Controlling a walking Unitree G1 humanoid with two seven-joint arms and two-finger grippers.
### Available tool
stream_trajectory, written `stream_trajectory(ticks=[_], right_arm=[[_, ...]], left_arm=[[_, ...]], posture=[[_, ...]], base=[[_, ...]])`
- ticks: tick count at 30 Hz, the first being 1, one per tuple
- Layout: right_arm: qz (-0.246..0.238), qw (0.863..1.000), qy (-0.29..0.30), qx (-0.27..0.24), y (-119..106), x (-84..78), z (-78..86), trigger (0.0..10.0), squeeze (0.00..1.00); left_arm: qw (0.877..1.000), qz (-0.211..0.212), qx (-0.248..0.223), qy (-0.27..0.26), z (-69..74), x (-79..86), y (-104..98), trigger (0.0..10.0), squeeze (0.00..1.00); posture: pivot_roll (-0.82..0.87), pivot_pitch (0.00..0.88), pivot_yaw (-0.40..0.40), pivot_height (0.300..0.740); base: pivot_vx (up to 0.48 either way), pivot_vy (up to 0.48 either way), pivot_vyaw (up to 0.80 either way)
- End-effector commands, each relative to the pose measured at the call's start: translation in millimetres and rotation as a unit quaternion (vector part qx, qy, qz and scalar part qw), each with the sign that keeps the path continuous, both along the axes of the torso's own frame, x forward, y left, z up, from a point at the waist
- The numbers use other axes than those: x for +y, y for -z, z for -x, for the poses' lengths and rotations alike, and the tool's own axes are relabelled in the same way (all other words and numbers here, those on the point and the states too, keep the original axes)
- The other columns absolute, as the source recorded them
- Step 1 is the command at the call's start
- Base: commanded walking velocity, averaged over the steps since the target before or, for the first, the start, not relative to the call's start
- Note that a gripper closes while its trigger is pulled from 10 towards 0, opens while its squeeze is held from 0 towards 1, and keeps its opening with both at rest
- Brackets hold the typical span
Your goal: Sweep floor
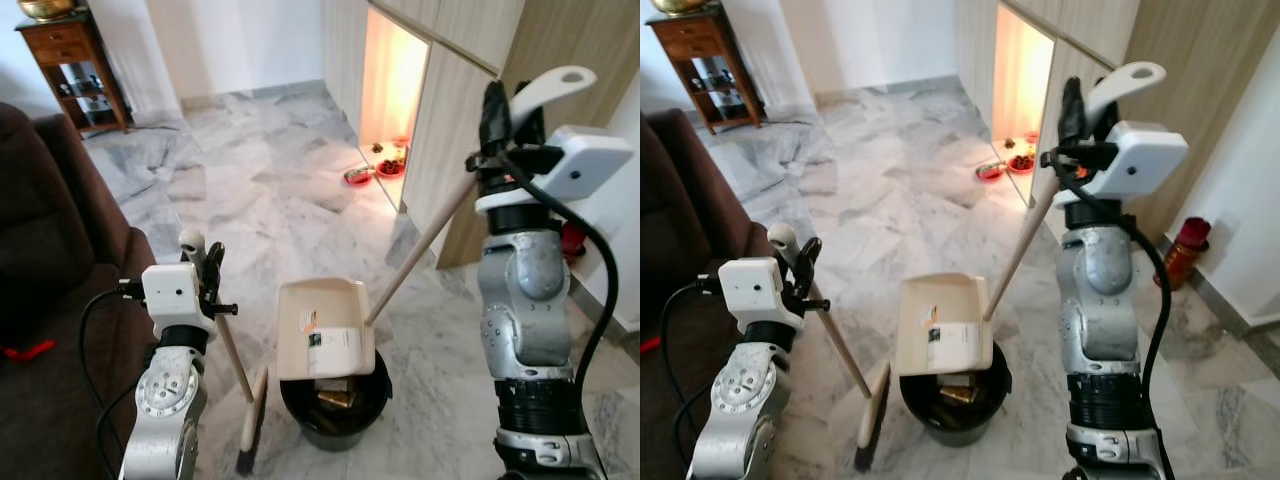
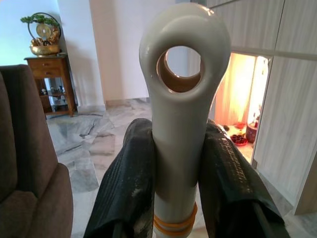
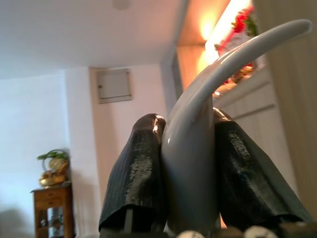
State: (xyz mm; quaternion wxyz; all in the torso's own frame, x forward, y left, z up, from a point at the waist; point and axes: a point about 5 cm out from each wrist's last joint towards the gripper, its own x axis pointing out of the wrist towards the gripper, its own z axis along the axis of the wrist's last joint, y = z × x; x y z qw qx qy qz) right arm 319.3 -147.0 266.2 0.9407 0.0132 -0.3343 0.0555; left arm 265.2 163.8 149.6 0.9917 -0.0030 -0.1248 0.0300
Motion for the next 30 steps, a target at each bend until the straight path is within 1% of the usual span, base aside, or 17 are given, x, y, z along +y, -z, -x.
stream_trajectory(ticks=[1,2,4,5,8,9,10,11,15,17,23,25,26,27,28,30], right_arm=[[0.013,0.998,-0.011,-0.064,-21.3,7.4,11.4,10.0,0.00],[0.013,0.998,-0.015,-0.066,-21.9,9.6,11.9,10.0,0.00],[0.019,0.997,-0.034,-0.072,-22.1,19.9,14.6,10.0,0.00],[0.019,0.997,-0.034,-0.072,-22.1,19.9,14.6,10.0,0.00],[0.028,0.994,-0.061,-0.081,-21.7,36.0,19.9,10.0,0.00],[0.028,0.994,-0.061,-0.081,-21.7,36.0,19.9,10.0,0.00],[0.032,0.994,-0.065,-0.085,-21.9,39.6,21.2,10.0,0.00],[0.047,0.991,-0.076,-0.095,-22.7,49.1,24.6,10.0,0.00],[0.096,0.982,-0.105,-0.128,-23.9,70.3,35.4,10.0,0.00],[0.099,0.980,-0.114,-0.129,-22.2,75.2,38.4,10.0,0.00],[0.115,0.975,-0.131,-0.139,-19.7,83.3,43.4,10.0,0.00],[0.126,0.972,-0.131,-0.147,-20.3,84.9,45.1,10.0,0.00],[0.159,0.965,-0.128,-0.163,-20.5,88.2,47.7,10.0,0.00],[0.174,0.962,-0.127,-0.170,-20.3,89.8,48.9,10.0,0.00],[0.179,0.960,-0.131,-0.171,-19.1,91.8,49.9,10.0,0.00],[0.171,0.961,-0.140,-0.166,-16.7,95.7,52.3,10.0,0.00]], left_arm=[[1.000,0.001,-0.023,0.002,0.4,0.1,-7.3,10.0,0.00],[1.000,0.001,-0.023,0.002,0.4,0.1,-7.3,10.0,0.00],[1.000,0.002,-0.023,0.003,1.0,-0.2,-6.9,10.0,0.00],[1.000,0.002,-0.023,0.003,1.0,-0.2,-6.9,10.0,0.00],[1.000,0.004,-0.025,0.003,1.8,-0.5,-6.9,10.0,0.00],[1.000,0.004,-0.025,0.003,1.8,-0.5,-6.9,10.0,0.00],[1.000,0.004,-0.026,0.004,1.8,-0.7,-6.9,10.0,0.00],[1.000,0.004,-0.027,0.004,1.6,-0.8,-7.0,10.0,0.00],[1.000,0.005,-0.028,0.005,1.4,-1.3,-7.0,10.0,0.00],[1.000,0.005,-0.028,0.005,1.7,-1.3,-6.9,10.0,0.00],[1.000,0.006,-0.029,0.003,2.3,-0.2,-6.9,10.0,0.00],[1.000,0.006,-0.030,0.003,2.3,-0.2,-6.8,10.0,0.00],[1.000,0.006,-0.030,0.003,1.9,-0.4,-6.9,10.0,0.00],[1.000,0.007,-0.030,0.003,1.8,-0.4,-7.0,10.0,0.00],[1.000,0.007,-0.031,0.003,1.7,-0.5,-7.0,10.0,0.00],[0.999,0.007,-0.033,0.002,1.2,-0.6,-7.6,10.0,0.00]], posture=[[0.03,0.000,0.041,0.740],[0.03,0.000,0.041,0.740],[0.03,0.000,0.039,0.740],[0.03,0.000,0.039,0.740],[0.03,0.000,0.038,0.740],[0.03,0.000,0.038,0.740],[0.03,0.000,0.038,0.740],[0.03,0.000,0.039,0.740],[0.03,0.000,0.037,0.740],[0.03,0.000,0.037,0.740],[0.03,0.000,0.034,0.740],[0.03,0.000,0.034,0.740],[0.03,0.000,0.034,0.740],[0.03,0.000,0.034,0.740],[0.03,0.000,0.034,0.740],[0.03,0.000,0.032,0.740]], base=[[0.000,0.000,0.00],[0.000,0.000,0.00],[0.000,0.000,0.00],[0.000,0.000,0.00],[0.000,0.000,0.00],[0.000,0.000,0.00],[0.000,0.000,0.00],[0.000,0.000,0.00],[0.000,0.000,0.00],[0.000,0.000,0.00],[0.000,0.000,0.00],[0.000,0.000,0.00],[0.000,0.000,0.00],[0.000,0.000,0.00],[0.000,0.000,0.00],[0.000,0.000,0.00]])
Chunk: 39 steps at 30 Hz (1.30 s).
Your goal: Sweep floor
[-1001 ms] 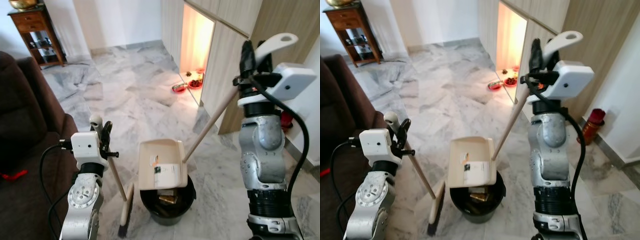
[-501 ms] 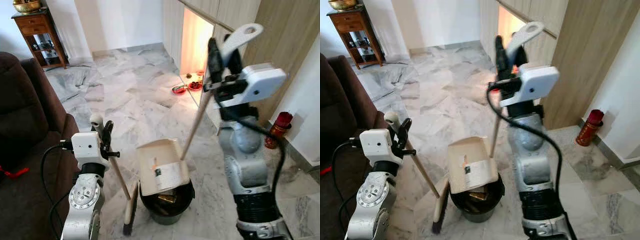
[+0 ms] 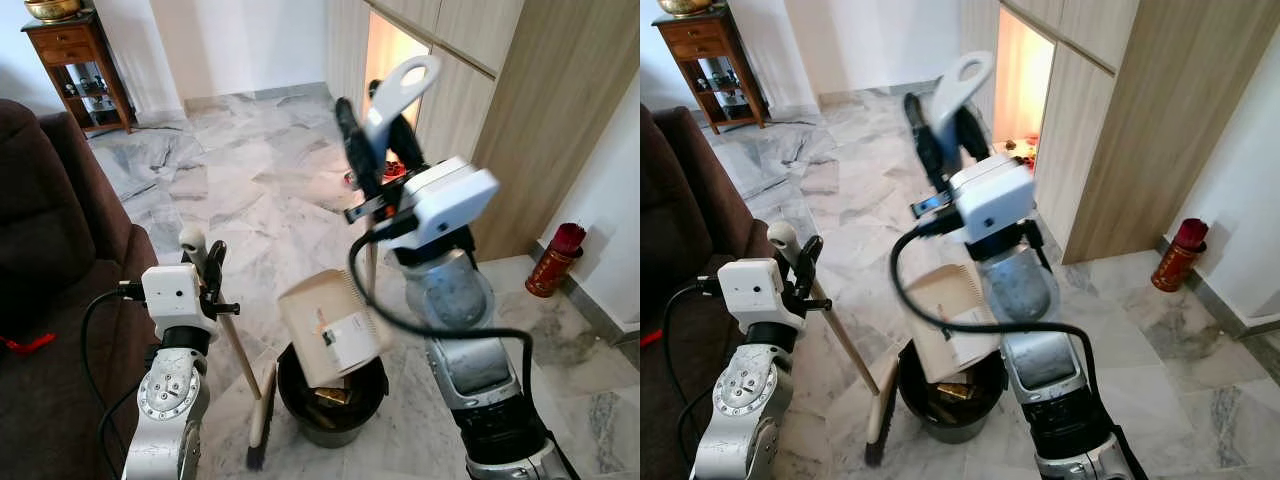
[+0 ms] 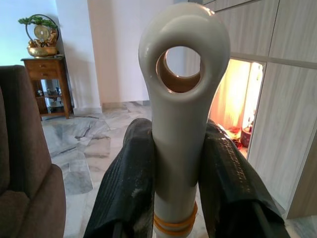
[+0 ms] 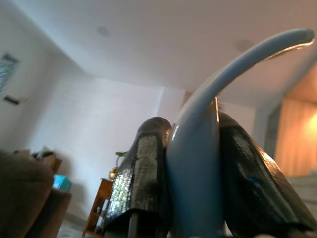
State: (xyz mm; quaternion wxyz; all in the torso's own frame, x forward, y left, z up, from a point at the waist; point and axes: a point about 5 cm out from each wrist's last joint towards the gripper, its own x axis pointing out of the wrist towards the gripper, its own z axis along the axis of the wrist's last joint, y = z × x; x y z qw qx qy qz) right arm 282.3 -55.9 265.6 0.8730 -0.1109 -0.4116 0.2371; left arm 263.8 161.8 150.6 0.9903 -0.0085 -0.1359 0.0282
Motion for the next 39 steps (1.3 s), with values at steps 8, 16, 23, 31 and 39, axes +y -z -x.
stream_trajectory(ticks=[8,16,23,31,39], right_arm=[[0.024,0.996,-0.034,-0.080,-16.1,11.7,23.1,10.0,0.00],[0.054,0.993,-0.048,-0.094,-12.0,18.9,29.7,10.0,0.00],[0.061,0.992,-0.053,-0.094,-10.1,19.7,30.5,10.0,0.00],[0.080,0.991,-0.046,-0.098,-8.1,17.9,29.5,10.0,0.00],[0.099,0.989,-0.048,-0.096,-3.2,19.6,29.6,10.0,0.00]], left_arm=[[1.000,-0.005,-0.027,0.002,-0.7,-0.1,-7.7,10.0,0.00],[1.000,-0.004,-0.030,0.002,-1.8,-1.5,-7.9,10.0,0.00],[0.999,-0.003,-0.032,-0.001,-1.8,-1.4,-7.8,10.0,0.00],[0.999,-0.002,-0.034,-0.001,-2.3,-1.7,-7.6,10.0,0.00],[0.999,-0.002,-0.034,0.001,-2.6,-1.9,-7.6,10.0,0.00]], posture=[[0.03,0.000,0.028,0.740],[0.03,0.000,0.023,0.740],[0.03,0.000,0.016,0.740],[0.03,0.000,0.014,0.740],[0.03,0.000,0.015,0.740]], base=[[0.000,0.000,0.00],[0.000,0.000,0.00],[0.000,0.000,0.00],[0.000,0.000,0.00],[0.000,0.000,0.00]])
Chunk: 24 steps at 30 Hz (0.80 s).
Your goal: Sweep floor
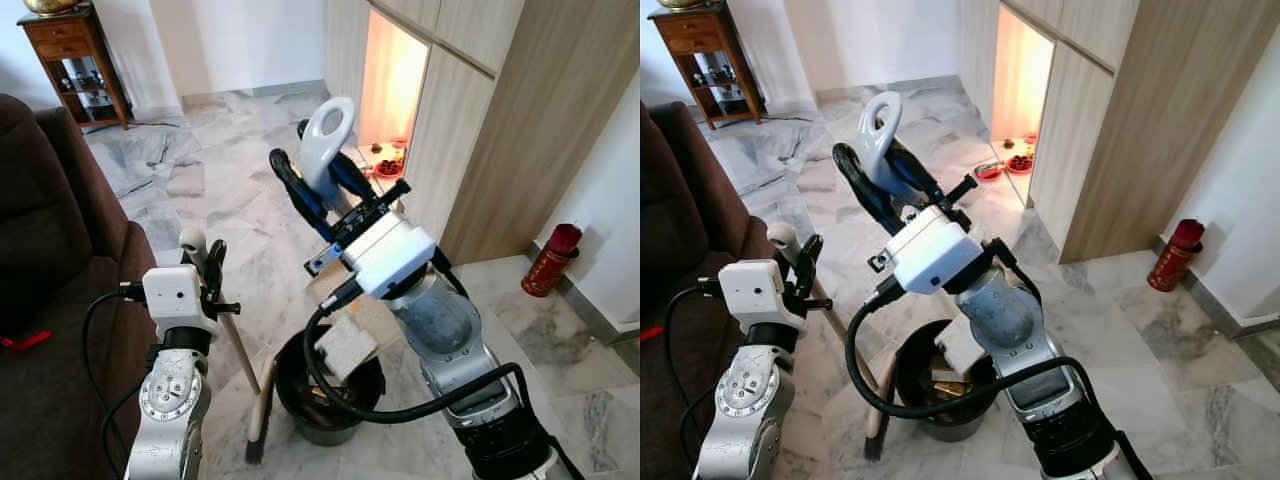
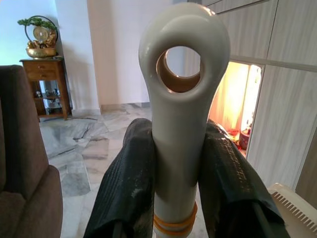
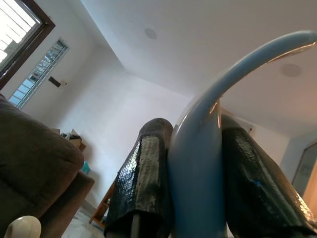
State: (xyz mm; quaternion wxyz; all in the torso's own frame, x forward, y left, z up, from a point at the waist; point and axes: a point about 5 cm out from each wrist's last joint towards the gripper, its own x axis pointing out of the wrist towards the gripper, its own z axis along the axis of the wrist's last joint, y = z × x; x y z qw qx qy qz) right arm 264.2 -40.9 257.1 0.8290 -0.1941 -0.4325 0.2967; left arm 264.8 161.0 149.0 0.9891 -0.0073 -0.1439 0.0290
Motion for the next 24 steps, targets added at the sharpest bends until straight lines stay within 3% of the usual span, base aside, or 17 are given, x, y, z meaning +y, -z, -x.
stream_trajectory(ticks=[1,7,10,16,19,24], right_arm=[[0.003,0.999,-0.020,-0.045,-11.3,4.2,11.0,10.0,0.00],[0.026,0.994,0.087,-0.064,-7.7,-17.7,-4.5,10.0,0.00],[0.050,0.982,0.168,-0.074,-2.2,-43.5,-14.6,10.0,0.00],[0.071,0.969,0.229,-0.062,11.3,-71.2,-19.2,10.0,0.00],[0.082,0.954,0.283,-0.047,26.4,-94.2,-20.8,10.0,0.00],[0.066,0.946,0.318,0.014,53.3,-117.1,-19.0,10.0,0.00]], left_arm=[[1.000,-0.001,-0.026,0.002,-1.6,-1.1,-9.2,10.0,0.00],[1.000,-0.001,-0.026,0.001,-0.9,-0.6,-8.8,10.0,0.00],[1.000,-0.002,-0.023,0.001,0.2,0.1,-7.5,10.0,0.00],[1.000,-0.003,-0.021,0.002,0.7,0.8,-7.0,10.0,0.00],[1.000,-0.006,-0.019,0.001,1.7,2.4,-5.9,10.0,0.00],[1.000,-0.013,-0.011,-0.002,5.3,7.7,-2.5,10.0,0.00]], posture=[[0.03,0.000,0.015,0.740],[0.03,0.000,0.015,0.740],[0.02,0.000,0.015,0.740],[0.02,0.000,0.017,0.740],[0.02,0.000,0.017,0.740],[0.01,0.000,0.020,0.740]], base=[[0.000,0.000,0.00],[0.000,0.000,0.00],[0.000,0.000,0.00],[0.000,0.000,0.00],[0.000,0.000,0.00],[0.000,0.000,0.00]])
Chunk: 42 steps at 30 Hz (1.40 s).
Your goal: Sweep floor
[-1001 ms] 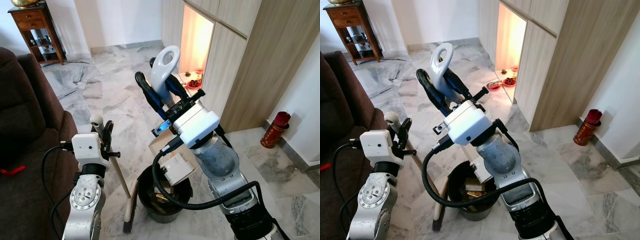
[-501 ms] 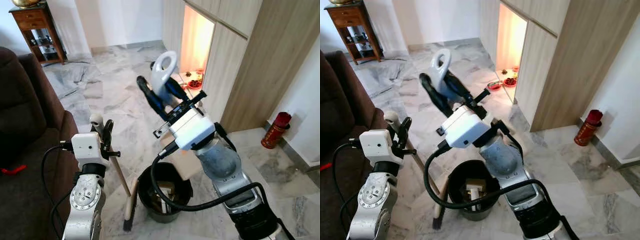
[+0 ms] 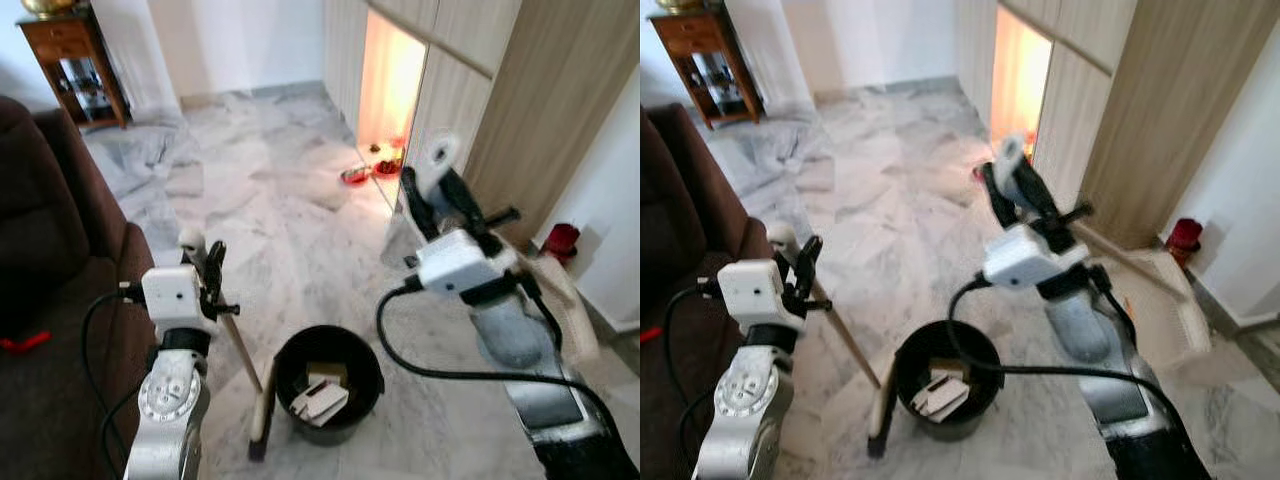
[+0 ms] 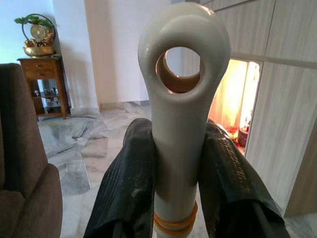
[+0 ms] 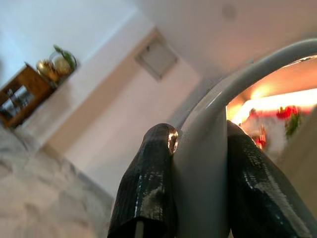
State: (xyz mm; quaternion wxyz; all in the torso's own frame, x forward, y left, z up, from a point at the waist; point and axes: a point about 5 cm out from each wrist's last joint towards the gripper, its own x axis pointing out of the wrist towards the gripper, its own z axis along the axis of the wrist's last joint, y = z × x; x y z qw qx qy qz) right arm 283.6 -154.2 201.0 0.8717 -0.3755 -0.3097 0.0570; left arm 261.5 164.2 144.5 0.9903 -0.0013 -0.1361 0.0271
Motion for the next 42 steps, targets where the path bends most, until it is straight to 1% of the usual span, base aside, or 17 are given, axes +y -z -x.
stream_trajectory(ticks=[1,2,3,7,8,9,10,11,13,15,18,21,24,26,28,30,42], right_arm=[[-0.009,1.000,0.007,-0.003,0.5,-5.6,0.6,10.0,0.00],[-0.013,1.000,0.014,0.003,4.6,-8.3,0.3,10.0,0.00],[-0.029,0.999,0.023,0.014,10.7,-13.7,0.3,10.0,0.00],[-0.045,0.998,0.042,0.026,18.2,-22.2,-0.8,10.0,0.00],[-0.068,0.996,0.056,0.035,24.0,-29.8,-1.3,10.0,0.00],[-0.080,0.994,0.062,0.040,26.8,-33.3,-1.5,10.0,0.00],[-0.080,0.994,0.062,0.040,26.8,-33.3,-1.5,10.0,0.00],[-0.096,0.992,0.071,0.049,32.9,-38.5,-1.9,10.0,0.00],[-0.107,0.990,0.076,0.056,38.0,-41.9,-2.4,10.0,0.00],[-0.130,0.984,0.093,0.076,50.7,-48.4,-2.9,10.0,0.00],[-0.135,0.982,0.098,0.084,55.1,-50.7,-3.0,10.0,0.00],[-0.127,0.983,0.095,0.087,57.8,-50.9,-4.0,10.0,0.00],[-0.161,0.978,0.096,0.096,63.1,-53.5,-6.7,10.0,0.00],[-0.168,0.976,0.096,0.098,63.9,-53.5,-7.3,10.0,0.00],[-0.187,0.972,0.094,0.103,65.0,-51.5,-9.3,10.0,0.00],[-0.185,0.973,0.088,0.104,64.8,-49.8,-9.7,10.0,0.00],[-0.196,0.971,0.083,0.107,68.1,-49.1,-9.2,10.0,0.00]], left_arm=[[1.000,-0.009,-0.017,-0.002,2.8,5.2,-6.3,10.0,0.00],[1.000,-0.012,-0.015,-0.002,3.9,6.4,-5.3,10.0,0.00],[1.000,-0.016,-0.008,-0.006,7.0,10.7,-2.5,10.0,0.00],[1.000,-0.024,0.002,-0.013,12.6,18.2,1.2,10.0,0.00],[0.999,-0.031,0.011,-0.022,19.6,26.5,4.4,10.0,0.00],[0.999,-0.034,0.016,-0.028,23.0,30.8,6.4,10.0,0.00],[0.999,-0.034,0.016,-0.028,23.0,30.8,6.4,10.0,0.00],[0.998,-0.035,0.025,-0.039,27.2,37.4,10.9,10.0,0.00],[0.998,-0.034,0.032,-0.046,29.6,41.7,14.5,10.0,0.00],[0.997,-0.038,0.042,-0.054,31.8,46.0,20.4,10.0,0.00],[0.997,-0.038,0.043,-0.054,32.3,45.9,21.0,10.0,0.00],[0.997,-0.035,0.046,-0.050,33.1,44.5,21.5,10.0,0.00],[0.997,-0.030,0.050,-0.044,34.1,41.6,24.1,10.0,0.00],[0.997,-0.029,0.050,-0.044,33.8,41.0,24.5,10.0,0.00],[0.998,-0.029,0.052,-0.034,33.3,36.4,26.8,10.0,0.00],[0.998,-0.025,0.051,-0.028,33.6,33.1,26.8,10.0,0.00],[0.999,-0.024,0.042,-0.015,33.5,28.6,23.3,10.0,0.00]], posture=[[0.01,0.000,0.024,0.740],[0.01,0.000,0.024,0.740],[0.00,0.000,0.026,0.740],[0.01,0.000,0.029,0.740],[0.01,0.000,0.027,0.740],[0.01,0.000,0.027,0.740],[0.01,0.000,0.027,0.740],[0.02,0.000,0.026,0.740],[0.02,0.000,0.026,0.740],[0.03,0.000,0.026,0.740],[0.03,0.000,0.024,0.740],[0.02,0.000,0.026,0.740],[0.02,0.000,0.026,0.740],[0.02,0.000,0.026,0.740],[0.01,0.000,0.027,0.740],[0.01,0.000,0.026,0.740],[0.02,0.000,0.031,0.740]], base=[[0.000,0.000,0.00],[0.000,0.000,0.00],[0.000,0.000,0.00],[0.000,0.000,0.00],[0.000,0.000,0.00],[0.000,0.000,0.00],[0.000,0.000,0.00],[0.000,0.000,0.00],[0.000,0.000,0.00],[0.000,0.000,0.00],[0.000,0.000,0.00],[0.000,0.000,0.00],[0.000,0.000,0.00],[0.000,0.000,0.00],[0.000,0.000,0.00],[0.000,0.000,0.00],[0.000,0.000,0.00]])
